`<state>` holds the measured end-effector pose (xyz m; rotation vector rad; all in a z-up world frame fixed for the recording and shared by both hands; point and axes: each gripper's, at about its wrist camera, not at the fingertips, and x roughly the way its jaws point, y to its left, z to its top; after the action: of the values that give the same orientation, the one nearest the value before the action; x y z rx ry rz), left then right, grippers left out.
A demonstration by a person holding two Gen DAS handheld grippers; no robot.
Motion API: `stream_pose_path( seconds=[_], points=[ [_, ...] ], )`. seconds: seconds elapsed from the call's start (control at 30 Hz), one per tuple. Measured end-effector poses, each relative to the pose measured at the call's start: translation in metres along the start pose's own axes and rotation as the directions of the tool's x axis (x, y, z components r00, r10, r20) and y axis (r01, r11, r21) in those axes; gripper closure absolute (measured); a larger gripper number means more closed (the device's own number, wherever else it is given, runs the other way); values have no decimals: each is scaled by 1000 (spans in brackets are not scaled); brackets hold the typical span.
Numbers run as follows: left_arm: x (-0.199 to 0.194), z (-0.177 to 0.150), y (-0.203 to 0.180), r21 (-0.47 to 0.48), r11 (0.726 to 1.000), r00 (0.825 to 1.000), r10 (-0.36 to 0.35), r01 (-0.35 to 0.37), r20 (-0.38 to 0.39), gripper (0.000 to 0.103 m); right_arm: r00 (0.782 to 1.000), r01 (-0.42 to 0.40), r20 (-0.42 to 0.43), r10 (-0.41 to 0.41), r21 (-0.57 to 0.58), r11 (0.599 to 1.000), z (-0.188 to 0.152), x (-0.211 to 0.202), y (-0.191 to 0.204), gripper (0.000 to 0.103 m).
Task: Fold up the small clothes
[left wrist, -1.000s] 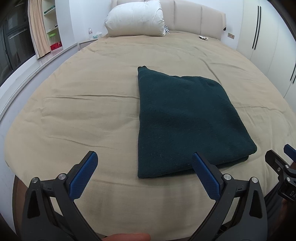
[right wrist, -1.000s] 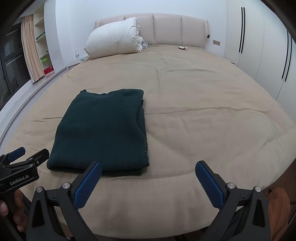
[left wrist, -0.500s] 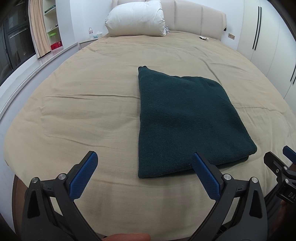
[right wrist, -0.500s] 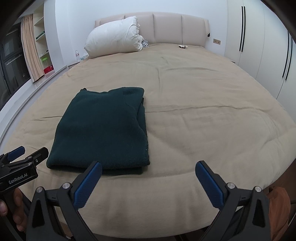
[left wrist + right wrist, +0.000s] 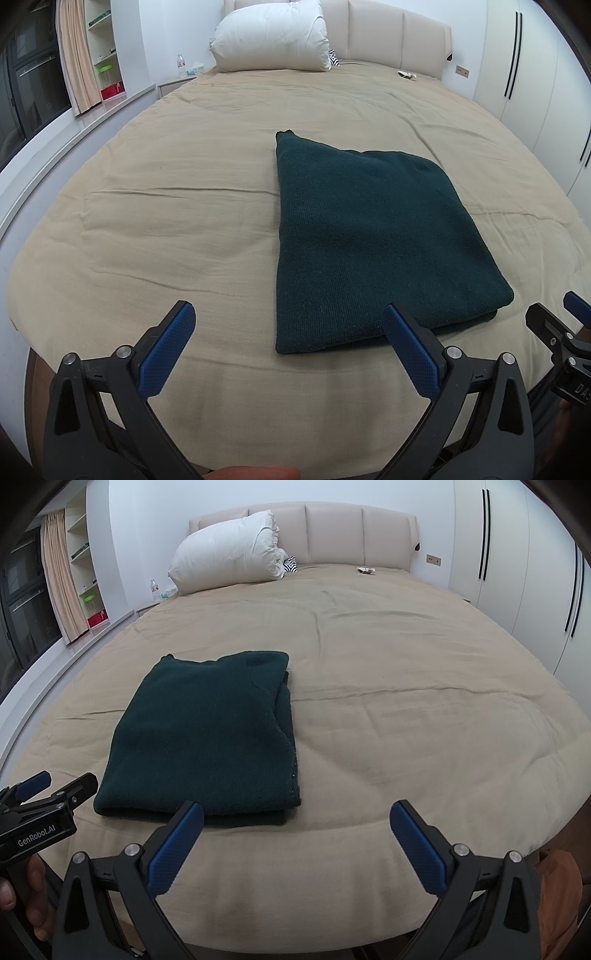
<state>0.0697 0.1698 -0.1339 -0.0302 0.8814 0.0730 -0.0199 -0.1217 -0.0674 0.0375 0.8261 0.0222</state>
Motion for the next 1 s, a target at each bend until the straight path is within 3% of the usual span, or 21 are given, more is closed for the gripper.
stream_pose_path(
  seconds=[1.0],
  points=[
    [2,-2,1,1,1000,1000,4,-4,-1,0,1000,-6,-3,6,3,1000,0,1,0,0]
  ],
)
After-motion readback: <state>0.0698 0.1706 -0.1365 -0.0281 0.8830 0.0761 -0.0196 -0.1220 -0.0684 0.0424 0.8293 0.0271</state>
